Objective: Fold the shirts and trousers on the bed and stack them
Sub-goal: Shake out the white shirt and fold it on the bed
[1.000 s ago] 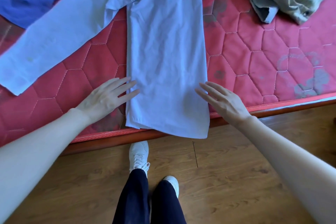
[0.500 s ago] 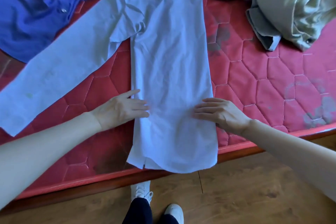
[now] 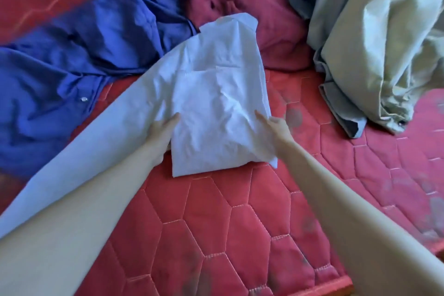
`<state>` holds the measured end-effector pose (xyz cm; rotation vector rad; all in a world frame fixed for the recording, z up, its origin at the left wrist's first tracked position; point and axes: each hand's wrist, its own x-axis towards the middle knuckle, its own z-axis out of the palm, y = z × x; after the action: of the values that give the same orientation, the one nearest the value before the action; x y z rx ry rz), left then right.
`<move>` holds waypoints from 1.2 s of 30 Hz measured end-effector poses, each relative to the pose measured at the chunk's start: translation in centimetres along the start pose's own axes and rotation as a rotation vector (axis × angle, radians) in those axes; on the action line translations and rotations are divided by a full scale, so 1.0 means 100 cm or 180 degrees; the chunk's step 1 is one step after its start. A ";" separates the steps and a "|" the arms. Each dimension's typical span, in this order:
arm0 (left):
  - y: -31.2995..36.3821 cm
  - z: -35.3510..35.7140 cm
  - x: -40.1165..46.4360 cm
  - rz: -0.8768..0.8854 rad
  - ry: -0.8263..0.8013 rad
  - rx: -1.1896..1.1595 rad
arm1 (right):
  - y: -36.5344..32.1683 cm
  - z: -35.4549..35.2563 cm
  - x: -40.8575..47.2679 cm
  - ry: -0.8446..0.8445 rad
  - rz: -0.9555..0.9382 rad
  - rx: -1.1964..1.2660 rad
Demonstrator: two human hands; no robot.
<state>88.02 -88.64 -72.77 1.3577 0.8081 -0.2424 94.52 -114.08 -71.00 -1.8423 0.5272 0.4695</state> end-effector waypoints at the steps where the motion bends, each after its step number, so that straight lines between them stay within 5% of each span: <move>1: -0.004 -0.003 0.000 -0.0021 0.0014 -0.0077 | 0.007 0.003 0.000 0.0058 0.0049 0.0007; 9: -0.046 -0.017 -0.049 0.0343 -0.1089 0.0817 | 0.071 -0.023 -0.047 -0.0142 -0.0405 -0.0829; 24: -0.150 -0.041 -0.199 -0.0429 -0.0840 0.1747 | 0.169 -0.069 -0.199 -0.0189 0.0117 -0.1736; 32: -0.169 -0.037 -0.237 -0.0434 -0.0251 0.1167 | 0.193 -0.069 -0.243 0.0087 0.0187 -0.1321; 34: -0.161 -0.031 -0.240 0.0038 0.0264 0.1767 | 0.187 -0.062 -0.248 0.0466 -0.0071 -0.1502; 36: -0.156 -0.028 -0.243 0.1187 0.1057 0.2728 | 0.182 -0.053 -0.251 0.1054 -0.0912 -0.1946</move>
<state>60.39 -96.71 -69.24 2.3716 0.7242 -0.0598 63.95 -121.18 -69.45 -2.5635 0.3453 0.1294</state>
